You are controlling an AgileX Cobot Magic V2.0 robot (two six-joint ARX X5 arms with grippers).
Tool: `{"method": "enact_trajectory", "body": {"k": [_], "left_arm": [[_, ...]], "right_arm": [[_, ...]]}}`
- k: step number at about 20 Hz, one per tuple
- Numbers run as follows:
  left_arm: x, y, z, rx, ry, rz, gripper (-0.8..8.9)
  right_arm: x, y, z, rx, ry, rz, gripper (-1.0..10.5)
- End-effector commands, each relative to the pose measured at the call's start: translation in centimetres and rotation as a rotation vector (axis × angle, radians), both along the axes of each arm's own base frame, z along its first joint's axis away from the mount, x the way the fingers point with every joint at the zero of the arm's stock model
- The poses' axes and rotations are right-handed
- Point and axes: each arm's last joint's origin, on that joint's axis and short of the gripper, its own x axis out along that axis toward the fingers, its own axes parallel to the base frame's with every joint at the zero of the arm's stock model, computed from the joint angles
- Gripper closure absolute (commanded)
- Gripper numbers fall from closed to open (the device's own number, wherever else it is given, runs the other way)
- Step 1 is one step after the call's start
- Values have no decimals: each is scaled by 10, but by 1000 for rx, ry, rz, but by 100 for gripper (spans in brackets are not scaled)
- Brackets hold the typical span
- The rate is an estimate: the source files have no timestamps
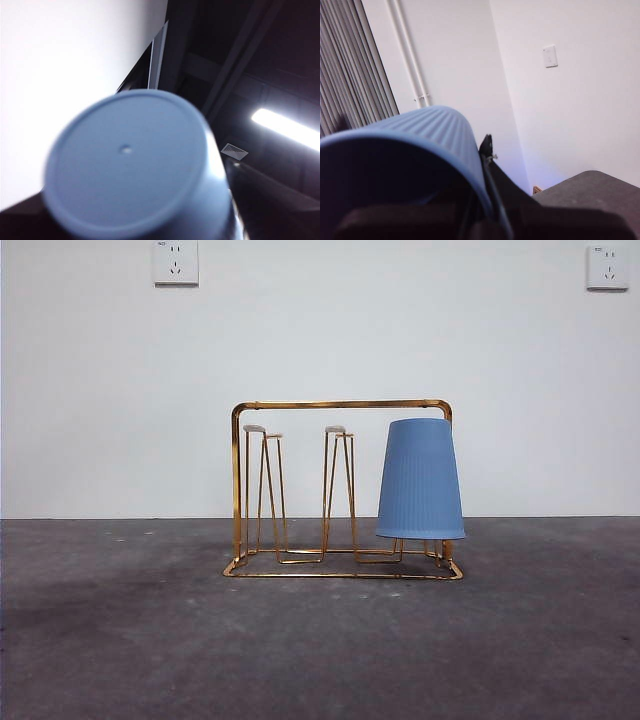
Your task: Pick up cup 1,put cup 1 in the cup rack,pick up cup 2,put cup 2 in the cup rack
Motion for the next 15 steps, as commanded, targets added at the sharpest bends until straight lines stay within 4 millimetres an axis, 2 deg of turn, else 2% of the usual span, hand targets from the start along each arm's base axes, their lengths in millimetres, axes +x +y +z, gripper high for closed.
{"method": "enact_trajectory", "body": {"k": [1,4,6,11,15], "left_arm": [[-2,0,-1,9,-24,2,748],[-2,0,-1,9,-24,3,826],[-2,0,-1,9,-24,2,822],[0,2,0,9,-26,14,822],[2,13,2,26,-50,52,822]], "right_arm": [[1,2,-2,-3,-1,-3,944],[1,1,-2,-3,0,-2,941],[0,1,-2,-7,10,0,932],[-4,-4,-4,-45,40,17,680],[-17,-20,-2,-109,64,-12,657]]}}
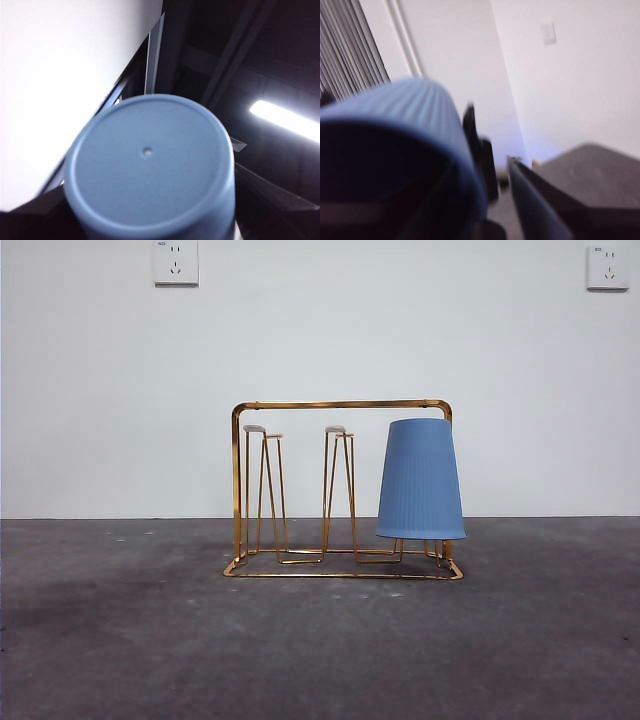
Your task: Pick up cup 1,put cup 1 in the cup rack,pick up cup 2,put cup 2 in the cup rack
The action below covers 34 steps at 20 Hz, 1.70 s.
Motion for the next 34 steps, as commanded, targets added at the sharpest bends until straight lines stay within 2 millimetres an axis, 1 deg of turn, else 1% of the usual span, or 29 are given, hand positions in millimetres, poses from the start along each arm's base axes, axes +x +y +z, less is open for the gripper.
{"method": "enact_trajectory", "body": {"k": [1,4,6,8,10,13,16,20,26,34], "left_arm": [[1,11,2,19,-35,44,822],[5,23,1,92,0,87,822],[10,29,-2,183,28,136,822],[15,35,-10,316,68,217,822],[21,38,-22,467,127,328,822],[30,38,-42,661,214,471,822],[40,32,-60,814,266,546,822],[52,20,-76,912,302,603,822],[69,0,-100,1022,368,689,822],[89,-27,-134,1126,420,750,822]], "right_arm": [[-15,-20,7,-32,-21,-49,657],[-33,-45,12,-97,-46,-154,659],[-46,-63,14,-141,-51,-219,659],[-60,-82,14,-187,-48,-287,662],[-72,-99,14,-227,-53,-347,662],[-86,-118,14,-249,-57,-419,663],[-95,-130,15,-246,-63,-457,663],[-100,-136,14,-252,-60,-474,663],[-100,-136,7,-317,-27,-471,663],[-100,-137,6,-330,-20,-469,663]]}}
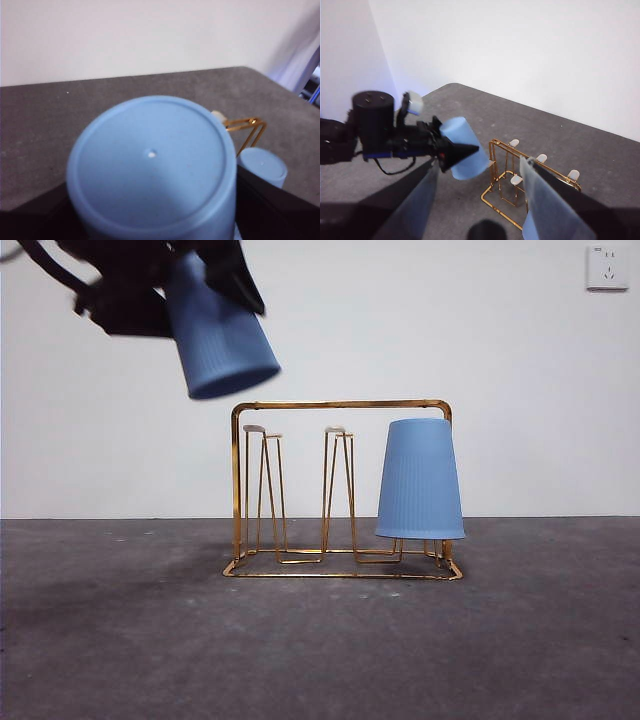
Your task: Pick up cup 1,put cup 1 in the cup rack,pick up cup 2,put cup 2 in the cup rack
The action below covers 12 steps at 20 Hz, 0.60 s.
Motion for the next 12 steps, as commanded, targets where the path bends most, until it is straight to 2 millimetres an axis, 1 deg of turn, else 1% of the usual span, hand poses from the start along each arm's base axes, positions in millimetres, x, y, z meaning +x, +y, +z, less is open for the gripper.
{"method": "enact_trajectory", "body": {"k": [1,6,12], "left_arm": [[4,-7,-7,35,-11,11,822],[9,-19,-19,71,-16,27,822],[15,-26,-29,102,-22,48,822]], "right_arm": [[-1,-1,-2,-10,3,1,663],[-1,-1,-6,-48,35,1,663],[-2,-2,-8,-63,48,1,663]]}}
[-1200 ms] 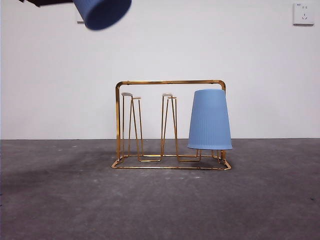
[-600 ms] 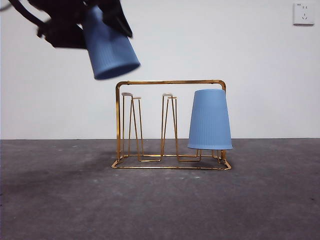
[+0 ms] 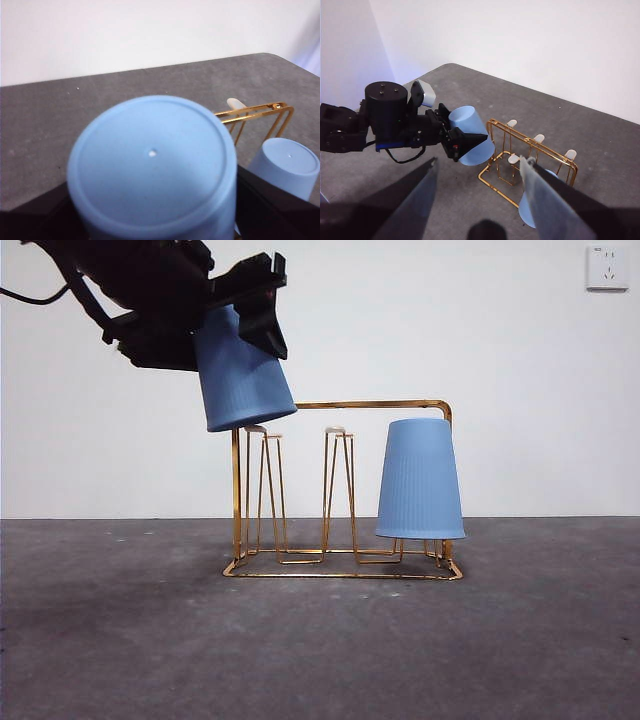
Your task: Pick up cup 1,put cup 1 in the cup rack,pick up cup 2,put cup 2 in the cup rack
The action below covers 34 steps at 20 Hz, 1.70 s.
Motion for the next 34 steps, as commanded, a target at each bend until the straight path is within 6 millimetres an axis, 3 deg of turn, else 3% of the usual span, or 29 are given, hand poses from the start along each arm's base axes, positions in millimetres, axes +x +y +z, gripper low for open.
{"method": "enact_trajectory", "body": {"k": [1,13,23,34], "left_arm": [[4,-4,-9,41,9,-4,822],[14,-14,-37,96,68,13,822],[13,-15,-42,139,93,41,822],[16,-18,-69,231,195,6,796]], "right_arm": [[0,0,-1,-6,-1,1,663],[0,0,-3,-32,-1,6,666],[0,0,-3,-37,-6,9,666],[3,3,-4,-52,6,10,666]]}}
